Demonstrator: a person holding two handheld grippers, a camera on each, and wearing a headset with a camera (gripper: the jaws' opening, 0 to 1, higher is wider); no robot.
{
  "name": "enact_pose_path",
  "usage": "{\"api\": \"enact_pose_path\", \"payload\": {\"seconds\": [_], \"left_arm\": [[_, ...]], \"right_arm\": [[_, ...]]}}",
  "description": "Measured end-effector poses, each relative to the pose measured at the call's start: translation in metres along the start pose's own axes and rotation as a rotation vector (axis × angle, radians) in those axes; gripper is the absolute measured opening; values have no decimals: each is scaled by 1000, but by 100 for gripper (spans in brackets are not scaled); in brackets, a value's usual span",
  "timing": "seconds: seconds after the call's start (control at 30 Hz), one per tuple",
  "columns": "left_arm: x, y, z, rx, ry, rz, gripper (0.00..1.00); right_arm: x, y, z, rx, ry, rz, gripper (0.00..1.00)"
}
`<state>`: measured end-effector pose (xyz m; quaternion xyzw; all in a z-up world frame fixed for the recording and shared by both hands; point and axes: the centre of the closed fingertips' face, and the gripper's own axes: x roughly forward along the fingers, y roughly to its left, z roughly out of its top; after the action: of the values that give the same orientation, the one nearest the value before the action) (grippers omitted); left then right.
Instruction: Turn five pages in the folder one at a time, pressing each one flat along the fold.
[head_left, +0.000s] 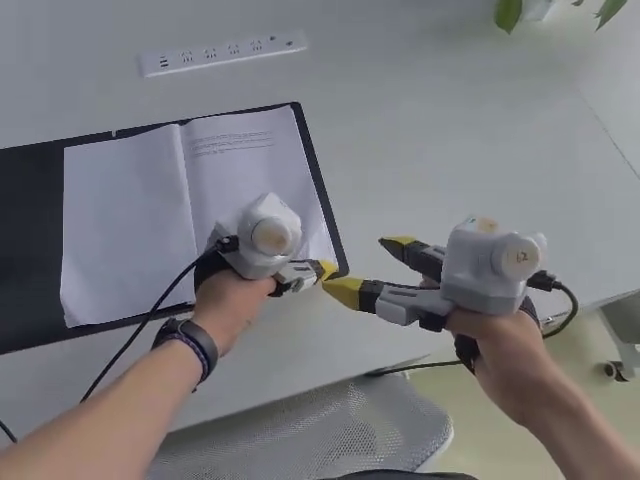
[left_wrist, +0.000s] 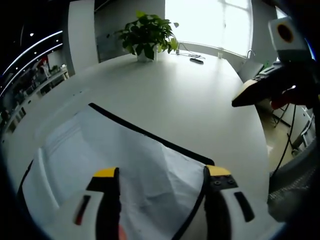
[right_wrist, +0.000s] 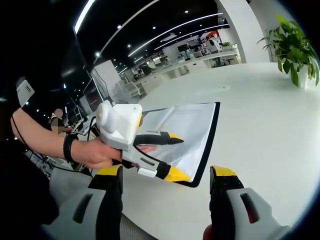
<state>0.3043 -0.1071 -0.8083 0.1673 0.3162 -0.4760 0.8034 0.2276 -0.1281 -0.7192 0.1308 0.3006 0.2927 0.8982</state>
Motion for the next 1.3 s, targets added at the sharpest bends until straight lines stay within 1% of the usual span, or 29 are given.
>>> {"api": "enact_pose_path", "payload": {"seconds": [0.1, 0.23, 0.4, 0.53, 0.6, 0.7, 0.77, 0.83, 0.93, 1.07, 1.17, 1.3], "left_arm": [[-1, 2, 1, -12, -5, -5, 66], [-1, 1, 1, -16, -3, -7, 65], [-4, 6, -3, -19, 1, 10, 60], [-4, 9, -4, -25, -4, 19, 58], [-4, 9, -3, -33, -6, 22, 57], [-4, 9, -3, -38, -8, 25, 56], [-4, 9, -3, -37, -8, 26, 56], [-4, 9, -3, -39, -8, 25, 56], [-4, 9, -3, -39, -7, 26, 56], [-4, 9, -3, -37, -4, 29, 56], [-4, 9, -3, -38, -5, 29, 56], [-4, 9, -3, -40, -6, 31, 56]], "right_arm": [[2, 1, 1, 3, -1, 9, 70], [4, 1, 1, 5, 2, 16, 69], [5, 0, -2, 8, 7, 26, 69], [9, -1, -2, 9, 14, 35, 68], [12, -2, 0, 18, 8, 44, 68], [21, -7, 3, 35, 2, 55, 66], [27, -10, 2, 34, 17, 57, 66], [32, -14, 4, 37, 17, 60, 64], [42, -19, 12, 81, -8, 73, 63], [49, -22, 21, 78, -13, 69, 59], [57, -26, 23, 99, -16, 77, 58], [69, -29, 21, 122, -5, 91, 56]]}}
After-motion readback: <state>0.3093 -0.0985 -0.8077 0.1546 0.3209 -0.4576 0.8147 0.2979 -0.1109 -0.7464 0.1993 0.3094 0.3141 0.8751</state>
